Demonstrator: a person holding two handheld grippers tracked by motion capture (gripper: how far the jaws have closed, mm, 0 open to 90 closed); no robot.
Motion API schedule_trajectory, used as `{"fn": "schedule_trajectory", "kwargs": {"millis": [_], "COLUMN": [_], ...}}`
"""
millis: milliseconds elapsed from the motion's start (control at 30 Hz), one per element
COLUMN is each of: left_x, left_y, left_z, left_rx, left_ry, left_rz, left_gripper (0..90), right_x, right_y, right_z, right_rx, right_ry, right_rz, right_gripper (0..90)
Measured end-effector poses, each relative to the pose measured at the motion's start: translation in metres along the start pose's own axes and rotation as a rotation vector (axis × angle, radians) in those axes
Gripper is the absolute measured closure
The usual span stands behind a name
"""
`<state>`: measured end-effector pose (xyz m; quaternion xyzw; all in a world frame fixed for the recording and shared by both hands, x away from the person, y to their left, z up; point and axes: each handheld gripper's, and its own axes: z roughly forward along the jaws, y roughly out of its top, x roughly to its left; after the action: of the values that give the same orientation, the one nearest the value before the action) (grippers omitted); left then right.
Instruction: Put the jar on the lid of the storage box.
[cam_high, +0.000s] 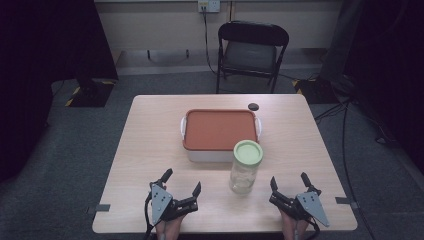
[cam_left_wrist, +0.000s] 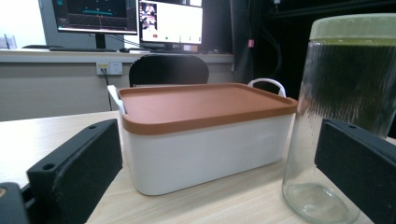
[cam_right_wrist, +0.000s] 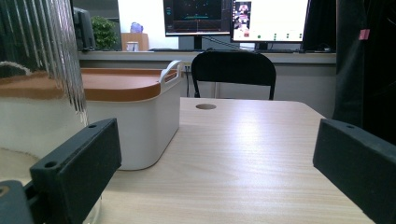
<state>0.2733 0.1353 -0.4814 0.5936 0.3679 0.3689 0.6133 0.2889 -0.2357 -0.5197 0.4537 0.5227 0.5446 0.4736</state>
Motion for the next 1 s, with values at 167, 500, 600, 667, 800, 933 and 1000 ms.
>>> {"fn": "schedule_trajectory", "kwargs": {"millis": [167,500,600,667,800,933,1000], "left_x": [0.0,0.004,0.003,0.001,-0.002,-0.007,-0.009], "left_y": [0.002,0.01,0.014,0.016,0.02,0.023,0.025], "left_z": [-0.001,-0.008,-0.009,-0.008,-0.007,-0.003,-0.001], "left_rx": [0.003,-0.053,-0.056,-0.05,-0.054,-0.049,-0.044], "left_ry": [0.0,0.019,0.012,0.011,-0.014,-0.031,-0.035], "left_rz": [0.006,-0.045,-0.048,-0.045,-0.042,-0.036,-0.029], "left_gripper": [0.8,0.2,0.2,0.2,0.3,0.5,0.6], "right_x": [0.0,0.0,0.0,0.0,0.0,0.0,0.0], "right_y": [0.0,0.0,0.0,0.0,0.0,0.0,0.0], "right_z": [0.0,0.0,0.0,0.0,0.0,0.0,0.0], "right_rx": [0.0,0.0,0.001,0.0,0.0,0.0,0.0], "right_ry": [0.002,0.001,0.002,0.002,0.002,0.001,0.0], "right_rz": [0.001,0.0,0.0,0.0,0.0,0.0,0.0], "right_gripper": [0.2,0.2,0.1,0.1,0.2,0.2,0.1]}}
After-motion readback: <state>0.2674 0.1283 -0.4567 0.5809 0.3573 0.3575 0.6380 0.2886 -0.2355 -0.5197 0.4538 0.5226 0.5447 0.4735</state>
